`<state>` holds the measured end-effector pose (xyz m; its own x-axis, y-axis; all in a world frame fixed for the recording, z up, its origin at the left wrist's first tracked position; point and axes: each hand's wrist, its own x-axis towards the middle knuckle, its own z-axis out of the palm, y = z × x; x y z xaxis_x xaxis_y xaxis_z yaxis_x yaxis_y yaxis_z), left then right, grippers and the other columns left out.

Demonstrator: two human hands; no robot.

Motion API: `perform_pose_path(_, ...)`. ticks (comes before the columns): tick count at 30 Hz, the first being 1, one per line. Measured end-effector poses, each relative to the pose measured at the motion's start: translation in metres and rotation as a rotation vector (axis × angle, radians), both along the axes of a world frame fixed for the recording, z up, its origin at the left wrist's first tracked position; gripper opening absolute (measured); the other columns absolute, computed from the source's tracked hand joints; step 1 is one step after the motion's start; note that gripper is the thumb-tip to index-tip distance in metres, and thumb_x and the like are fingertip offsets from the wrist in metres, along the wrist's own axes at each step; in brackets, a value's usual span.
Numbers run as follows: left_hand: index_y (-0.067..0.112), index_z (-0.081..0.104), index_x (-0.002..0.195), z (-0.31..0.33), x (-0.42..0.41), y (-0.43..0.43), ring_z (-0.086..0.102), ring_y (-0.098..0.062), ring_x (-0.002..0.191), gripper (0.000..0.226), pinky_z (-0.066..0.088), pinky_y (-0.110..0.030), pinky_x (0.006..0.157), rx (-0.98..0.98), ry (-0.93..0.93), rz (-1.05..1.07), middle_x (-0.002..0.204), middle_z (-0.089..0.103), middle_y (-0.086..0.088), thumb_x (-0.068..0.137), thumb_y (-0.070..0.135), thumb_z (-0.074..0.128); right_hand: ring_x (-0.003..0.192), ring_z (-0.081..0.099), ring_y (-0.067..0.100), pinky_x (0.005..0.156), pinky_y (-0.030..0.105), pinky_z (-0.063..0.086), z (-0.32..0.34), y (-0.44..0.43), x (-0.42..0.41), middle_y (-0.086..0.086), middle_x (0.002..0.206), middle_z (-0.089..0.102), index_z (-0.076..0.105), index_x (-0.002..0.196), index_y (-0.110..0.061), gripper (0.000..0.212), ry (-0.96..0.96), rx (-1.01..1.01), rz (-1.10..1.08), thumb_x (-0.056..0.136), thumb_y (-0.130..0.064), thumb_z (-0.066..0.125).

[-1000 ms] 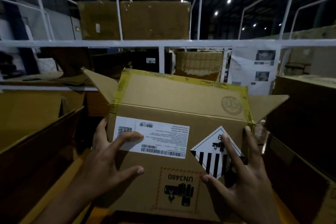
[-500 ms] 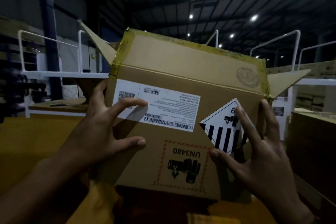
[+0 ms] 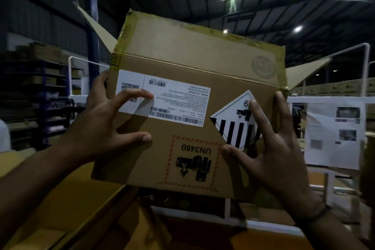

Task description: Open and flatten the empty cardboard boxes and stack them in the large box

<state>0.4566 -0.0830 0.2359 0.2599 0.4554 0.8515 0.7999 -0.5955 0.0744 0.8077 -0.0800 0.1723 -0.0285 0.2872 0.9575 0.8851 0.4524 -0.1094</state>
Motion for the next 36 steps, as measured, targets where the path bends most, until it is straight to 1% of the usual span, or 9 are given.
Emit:
perform_pose_path(2, 0.062, 0.047, 0.13, 0.002, -0.019, 0.0, 0.023, -0.042, 0.15, 0.082, 0.038, -0.065, 0.111, -0.014, -0.002, 0.028, 0.165, 0.009, -0.003, 0.056, 0.068, 0.08, 0.153, 0.015, 0.033, 0.094, 0.045, 0.043, 0.0, 0.007, -0.021, 0.006, 0.173, -0.001, 0.031, 0.161, -0.028, 0.106, 0.006, -0.012, 0.018, 0.073, -0.075, 0.066)
perform_pose_path(4, 0.063, 0.047, 0.129, 0.005, -0.036, -0.001, 0.023, -0.041, 0.149, 0.078, 0.038, -0.062, 0.111, -0.018, 0.011, 0.045, 0.164, 0.011, 0.0, 0.059, 0.072, 0.08, 0.152, 0.02, 0.04, 0.093, 0.049, 0.049, -0.001, 0.013, -0.039, 0.003, 0.173, -0.003, 0.03, 0.162, -0.031, 0.106, 0.021, -0.037, 0.052, 0.073, -0.078, 0.065)
perform_pose_path(8, 0.067, 0.044, 0.127, 0.013, -0.066, -0.004, 0.023, -0.039, 0.149, 0.078, 0.04, -0.061, 0.11, 0.0, 0.026, 0.087, 0.162, 0.011, 0.004, 0.057, 0.067, 0.079, 0.152, 0.022, 0.04, 0.095, 0.055, 0.049, 0.005, 0.028, -0.068, 0.004, 0.173, -0.002, 0.03, 0.162, -0.031, 0.106, 0.013, -0.025, 0.099, 0.073, -0.078, 0.065)
perform_pose_path(12, 0.067, 0.043, 0.126, 0.019, -0.091, -0.006, 0.022, -0.04, 0.15, 0.077, 0.04, -0.063, 0.11, -0.004, 0.022, 0.13, 0.164, 0.01, -0.001, 0.056, 0.068, 0.075, 0.152, 0.021, 0.042, 0.094, 0.058, 0.051, 0.011, 0.045, -0.096, 0.005, 0.173, -0.002, 0.029, 0.162, -0.029, 0.105, 0.009, -0.012, 0.14, 0.075, -0.078, 0.063)
perform_pose_path(17, 0.071, 0.04, 0.124, 0.02, -0.128, 0.0, 0.024, -0.043, 0.148, 0.077, 0.042, -0.065, 0.108, -0.035, 0.022, 0.196, 0.163, 0.011, -0.003, 0.056, 0.066, 0.077, 0.151, 0.02, 0.041, 0.099, 0.057, 0.046, 0.009, 0.07, -0.137, 0.007, 0.173, -0.002, 0.028, 0.162, -0.03, 0.105, 0.005, -0.03, 0.173, 0.075, -0.079, 0.062)
perform_pose_path(21, 0.071, 0.041, 0.124, 0.017, -0.162, 0.009, 0.022, -0.036, 0.15, 0.078, 0.041, -0.06, 0.111, -0.063, -0.009, 0.232, 0.163, 0.01, 0.003, 0.057, 0.065, 0.079, 0.147, 0.027, 0.044, 0.092, 0.054, 0.05, 0.012, 0.091, -0.173, 0.009, 0.173, 0.0, 0.029, 0.162, -0.029, 0.106, -0.016, -0.072, 0.213, 0.074, -0.078, 0.063)
perform_pose_path(24, 0.066, 0.045, 0.127, 0.01, -0.194, 0.018, 0.022, -0.034, 0.15, 0.076, 0.041, -0.058, 0.113, -0.068, -0.018, 0.246, 0.163, 0.011, 0.002, 0.062, 0.068, 0.082, 0.145, 0.029, 0.046, 0.092, 0.056, 0.05, 0.011, 0.103, -0.203, 0.01, 0.172, 0.001, 0.03, 0.162, -0.027, 0.107, -0.043, -0.099, 0.233, 0.074, -0.078, 0.062)
perform_pose_path(31, 0.069, 0.042, 0.126, -0.016, -0.289, 0.048, 0.02, -0.039, 0.151, 0.079, 0.042, -0.064, 0.111, -0.134, -0.049, 0.217, 0.164, 0.008, -0.003, 0.056, 0.066, 0.08, 0.138, 0.037, 0.05, 0.09, 0.057, 0.052, -0.004, 0.109, -0.289, 0.011, 0.172, 0.003, 0.033, 0.161, -0.027, 0.106, -0.084, -0.141, 0.145, 0.073, -0.081, 0.057)
perform_pose_path(36, 0.07, 0.04, 0.125, -0.04, -0.371, 0.071, 0.019, -0.044, 0.151, 0.081, 0.043, -0.065, 0.109, -0.167, -0.052, 0.134, 0.166, 0.005, -0.003, 0.056, 0.067, 0.081, 0.14, 0.035, 0.049, 0.093, 0.057, 0.051, -0.018, 0.091, -0.363, 0.009, 0.173, -0.003, 0.028, 0.162, -0.03, 0.108, -0.1, -0.204, 0.028, 0.071, -0.082, 0.056)
